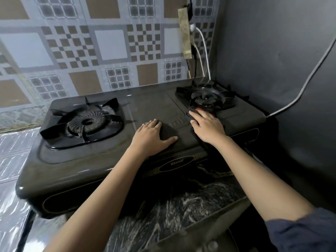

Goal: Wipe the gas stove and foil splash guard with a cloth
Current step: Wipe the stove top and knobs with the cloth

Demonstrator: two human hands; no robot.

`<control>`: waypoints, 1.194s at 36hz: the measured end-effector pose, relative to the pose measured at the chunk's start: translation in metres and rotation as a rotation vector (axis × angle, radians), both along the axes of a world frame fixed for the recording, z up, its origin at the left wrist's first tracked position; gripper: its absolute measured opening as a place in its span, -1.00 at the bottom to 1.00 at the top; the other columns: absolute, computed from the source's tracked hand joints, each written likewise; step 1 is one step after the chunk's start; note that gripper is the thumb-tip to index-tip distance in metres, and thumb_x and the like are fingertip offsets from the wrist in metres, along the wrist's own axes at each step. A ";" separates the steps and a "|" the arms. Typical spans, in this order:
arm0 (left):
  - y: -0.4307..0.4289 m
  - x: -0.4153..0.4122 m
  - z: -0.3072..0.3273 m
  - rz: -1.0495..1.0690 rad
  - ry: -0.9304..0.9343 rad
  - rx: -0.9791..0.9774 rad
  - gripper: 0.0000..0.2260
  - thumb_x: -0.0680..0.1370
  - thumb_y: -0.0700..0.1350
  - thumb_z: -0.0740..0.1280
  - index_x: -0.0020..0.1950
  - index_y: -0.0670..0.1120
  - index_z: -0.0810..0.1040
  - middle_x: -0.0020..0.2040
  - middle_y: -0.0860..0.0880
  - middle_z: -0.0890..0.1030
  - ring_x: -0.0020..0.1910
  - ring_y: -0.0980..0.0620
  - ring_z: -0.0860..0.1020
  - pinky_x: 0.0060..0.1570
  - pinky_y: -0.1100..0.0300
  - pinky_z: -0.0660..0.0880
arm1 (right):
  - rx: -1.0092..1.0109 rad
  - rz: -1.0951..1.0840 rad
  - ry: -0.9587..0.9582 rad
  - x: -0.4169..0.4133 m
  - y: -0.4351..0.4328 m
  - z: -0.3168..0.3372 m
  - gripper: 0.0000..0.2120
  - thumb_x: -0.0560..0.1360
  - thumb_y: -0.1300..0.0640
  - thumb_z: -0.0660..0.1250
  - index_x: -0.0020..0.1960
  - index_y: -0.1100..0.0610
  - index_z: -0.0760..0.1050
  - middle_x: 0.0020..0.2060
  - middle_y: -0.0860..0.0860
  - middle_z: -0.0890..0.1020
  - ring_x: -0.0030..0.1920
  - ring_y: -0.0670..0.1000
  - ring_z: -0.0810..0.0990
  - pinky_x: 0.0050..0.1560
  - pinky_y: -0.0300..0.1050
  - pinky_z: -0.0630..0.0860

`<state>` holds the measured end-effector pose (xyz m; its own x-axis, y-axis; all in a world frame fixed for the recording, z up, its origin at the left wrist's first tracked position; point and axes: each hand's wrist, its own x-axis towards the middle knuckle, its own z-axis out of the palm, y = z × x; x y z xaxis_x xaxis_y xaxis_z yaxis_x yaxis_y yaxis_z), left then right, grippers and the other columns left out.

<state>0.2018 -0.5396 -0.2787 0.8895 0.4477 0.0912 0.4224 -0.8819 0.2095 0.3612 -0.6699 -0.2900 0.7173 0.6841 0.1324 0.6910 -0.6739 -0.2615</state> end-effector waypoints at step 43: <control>0.039 -0.226 -0.063 0.860 -0.642 -0.139 0.18 0.16 0.53 0.23 0.53 -0.17 -0.06 0.56 -0.09 0.01 0.54 0.04 -0.08 0.50 0.07 -0.18 | -0.009 0.253 0.112 -0.053 0.126 0.013 -0.56 0.60 -0.04 -0.03 0.48 -0.09 0.13 0.52 -0.03 0.10 0.51 0.05 0.07 0.46 -0.01 0.05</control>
<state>-0.0243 -0.5003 -0.3421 0.0764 0.9413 0.3287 0.6640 -0.2939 0.6875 0.3083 -0.5437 -0.2773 0.5331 0.8443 0.0545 0.8047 -0.4861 -0.3407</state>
